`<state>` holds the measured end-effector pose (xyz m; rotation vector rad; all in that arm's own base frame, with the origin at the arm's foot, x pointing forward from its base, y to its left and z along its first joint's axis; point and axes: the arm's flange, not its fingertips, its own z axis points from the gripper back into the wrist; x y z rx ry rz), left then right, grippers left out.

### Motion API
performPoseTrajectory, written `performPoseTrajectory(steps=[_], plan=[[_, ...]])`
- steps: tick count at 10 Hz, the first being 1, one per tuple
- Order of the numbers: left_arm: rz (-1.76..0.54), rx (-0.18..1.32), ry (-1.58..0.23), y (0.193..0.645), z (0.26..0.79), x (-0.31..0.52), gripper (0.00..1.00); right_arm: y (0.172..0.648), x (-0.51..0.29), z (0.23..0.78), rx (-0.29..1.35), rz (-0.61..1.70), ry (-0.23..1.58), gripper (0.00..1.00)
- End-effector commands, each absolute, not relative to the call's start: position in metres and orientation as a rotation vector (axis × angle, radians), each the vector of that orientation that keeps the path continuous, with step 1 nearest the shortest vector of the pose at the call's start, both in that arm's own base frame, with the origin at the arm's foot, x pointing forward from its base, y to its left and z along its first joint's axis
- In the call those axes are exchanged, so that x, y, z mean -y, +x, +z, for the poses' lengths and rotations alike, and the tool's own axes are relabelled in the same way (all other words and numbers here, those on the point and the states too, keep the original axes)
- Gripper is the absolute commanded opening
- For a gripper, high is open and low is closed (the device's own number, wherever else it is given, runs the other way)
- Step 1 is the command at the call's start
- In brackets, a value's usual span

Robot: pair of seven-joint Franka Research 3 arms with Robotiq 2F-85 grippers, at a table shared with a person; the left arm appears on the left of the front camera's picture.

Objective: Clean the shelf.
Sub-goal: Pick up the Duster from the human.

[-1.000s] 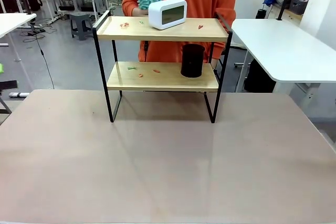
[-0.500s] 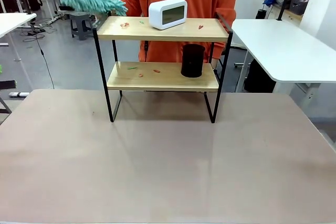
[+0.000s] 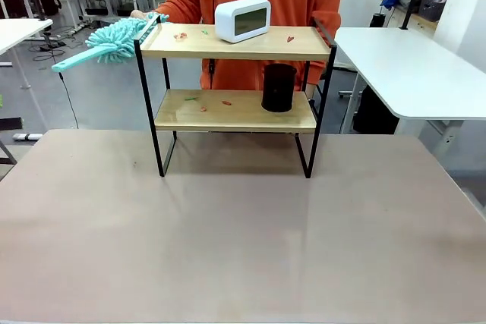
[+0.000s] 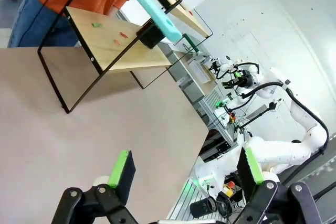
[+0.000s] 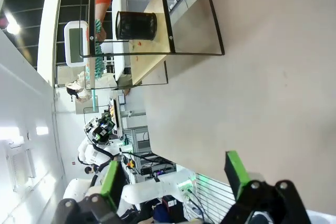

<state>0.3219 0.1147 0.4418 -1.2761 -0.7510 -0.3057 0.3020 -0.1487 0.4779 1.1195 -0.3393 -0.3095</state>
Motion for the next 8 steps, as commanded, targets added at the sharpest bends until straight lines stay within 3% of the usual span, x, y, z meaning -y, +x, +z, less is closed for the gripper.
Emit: performPoseTrajectory(steps=[1, 2, 3, 5, 8], plan=[[-0.314, 0.776, -1.289, 0.323, 0.444, -0.114, 1.00, 0.304, 0.148, 0.477, 0.362, -0.286, 1.130, 1.00], [-0.306, 0.751, -1.276, 0.322, 0.442, -0.115, 1.00, 0.304, 0.148, 0.477, 0.362, -0.286, 1.130, 1.00], [-0.383, 0.615, -1.363, 0.317, 0.447, -0.113, 1.00, 0.304, 0.148, 0.477, 0.362, -0.286, 1.130, 1.00], [-0.269, 0.465, -1.492, 0.328, 0.469, -0.132, 1.00, 0.304, 0.148, 0.477, 0.362, -0.286, 1.130, 1.00], [-0.101, 0.252, -1.580, 0.380, 0.488, -0.111, 1.00, 0.304, 0.148, 0.477, 0.362, -0.286, 1.130, 1.00]])
